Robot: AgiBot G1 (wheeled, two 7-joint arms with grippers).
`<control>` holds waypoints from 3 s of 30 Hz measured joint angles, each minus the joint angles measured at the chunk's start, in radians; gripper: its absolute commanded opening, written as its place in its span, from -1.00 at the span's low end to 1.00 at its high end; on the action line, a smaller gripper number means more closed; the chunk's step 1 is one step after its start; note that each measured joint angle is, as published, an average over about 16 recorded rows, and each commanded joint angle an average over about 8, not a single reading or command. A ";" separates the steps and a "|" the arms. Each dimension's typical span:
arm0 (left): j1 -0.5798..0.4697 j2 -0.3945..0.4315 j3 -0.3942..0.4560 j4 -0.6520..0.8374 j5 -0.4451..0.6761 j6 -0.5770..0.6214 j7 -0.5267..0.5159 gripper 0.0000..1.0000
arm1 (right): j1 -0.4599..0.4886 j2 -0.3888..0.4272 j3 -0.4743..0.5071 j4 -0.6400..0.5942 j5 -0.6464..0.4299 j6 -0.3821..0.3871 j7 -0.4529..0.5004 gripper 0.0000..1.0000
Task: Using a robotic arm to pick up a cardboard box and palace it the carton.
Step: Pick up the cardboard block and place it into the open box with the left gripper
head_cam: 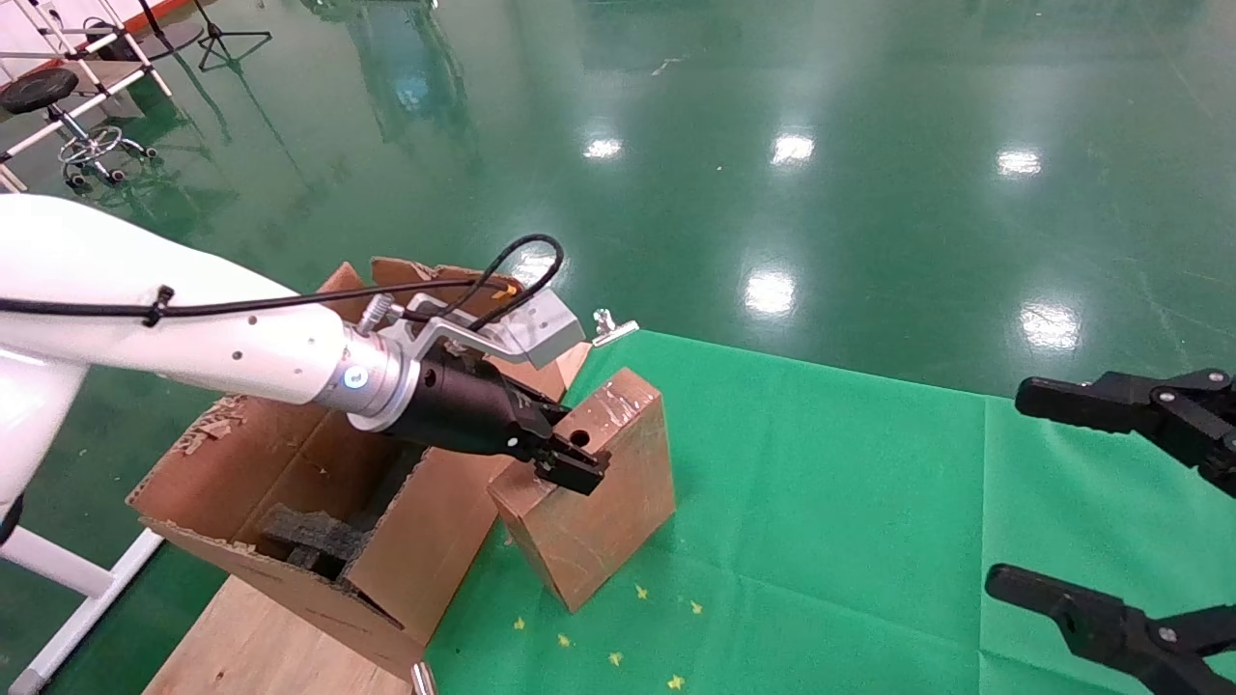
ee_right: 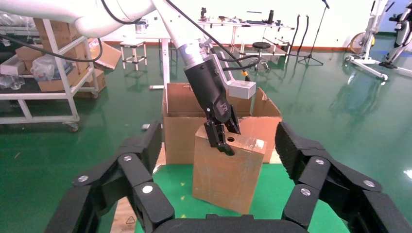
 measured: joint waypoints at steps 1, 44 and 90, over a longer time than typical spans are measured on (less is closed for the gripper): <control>-0.005 -0.006 -0.006 0.003 -0.008 0.001 0.009 -1.00 | 0.000 0.000 0.000 0.000 0.000 0.000 0.000 1.00; -0.411 -0.097 -0.028 1.009 0.193 -0.154 0.705 -1.00 | 0.000 0.000 0.000 0.000 0.000 0.000 0.000 1.00; -0.217 0.031 -0.004 1.354 0.235 -0.531 0.781 1.00 | 0.000 0.000 0.000 0.000 0.001 0.000 0.000 1.00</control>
